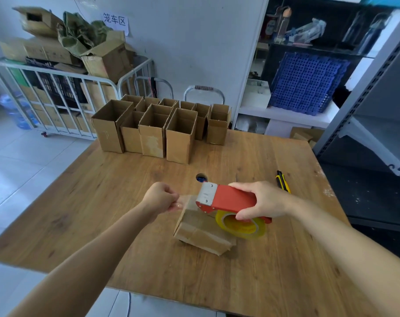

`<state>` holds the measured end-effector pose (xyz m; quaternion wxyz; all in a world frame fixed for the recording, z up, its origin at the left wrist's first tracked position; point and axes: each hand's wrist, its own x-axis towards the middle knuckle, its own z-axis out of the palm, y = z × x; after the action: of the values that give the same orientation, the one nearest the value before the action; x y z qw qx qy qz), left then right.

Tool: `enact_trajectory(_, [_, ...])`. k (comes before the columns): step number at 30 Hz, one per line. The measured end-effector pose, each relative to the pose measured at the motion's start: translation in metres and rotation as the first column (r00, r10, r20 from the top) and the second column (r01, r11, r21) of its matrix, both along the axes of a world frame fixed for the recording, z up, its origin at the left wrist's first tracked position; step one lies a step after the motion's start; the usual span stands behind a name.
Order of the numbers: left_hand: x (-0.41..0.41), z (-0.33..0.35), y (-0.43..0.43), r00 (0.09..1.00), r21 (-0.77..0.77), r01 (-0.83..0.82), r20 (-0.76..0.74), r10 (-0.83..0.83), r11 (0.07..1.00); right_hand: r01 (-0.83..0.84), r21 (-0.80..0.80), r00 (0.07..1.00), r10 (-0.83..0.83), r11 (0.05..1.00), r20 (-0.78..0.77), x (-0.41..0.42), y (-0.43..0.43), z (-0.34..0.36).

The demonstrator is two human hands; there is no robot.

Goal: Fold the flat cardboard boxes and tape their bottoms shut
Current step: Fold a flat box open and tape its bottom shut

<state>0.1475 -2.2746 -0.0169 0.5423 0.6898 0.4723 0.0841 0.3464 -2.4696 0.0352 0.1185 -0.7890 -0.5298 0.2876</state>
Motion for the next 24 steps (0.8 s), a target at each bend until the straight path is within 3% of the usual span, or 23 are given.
enact_trajectory(5, [-0.002, -0.018, -0.003, 0.996, -0.021, -0.072, 0.056, 0.073, 0.997, -0.019, 0.019, 0.999, 0.018, 1.0, 0.034, -0.007, 0.008, -0.002])
enact_trajectory(10, [-0.005, -0.026, -0.017, 0.994, 0.054, 0.071, -0.084, -0.066, 0.996, -0.068, -0.017, 0.994, 0.07, 0.998, 0.089, -0.016, 0.018, 0.005])
enact_trajectory(14, [-0.007, -0.036, -0.016, 0.992, 0.107, 0.064, -0.119, -0.051, 0.992, -0.107, -0.055, 0.989, 0.112, 0.993, 0.091, -0.021, 0.025, 0.013])
enact_trajectory(20, [-0.007, -0.039, -0.014, 0.985, 0.092, 0.072, -0.164, -0.056, 0.993, -0.132, -0.141, 0.984, 0.147, 0.981, 0.101, -0.023, 0.029, 0.02])
enact_trajectory(24, [-0.006, -0.039, -0.008, 0.987, 0.002, 0.107, -0.12, -0.106, 0.994, -0.104, -0.148, 0.985, 0.123, 0.984, 0.125, -0.019, 0.025, 0.017])
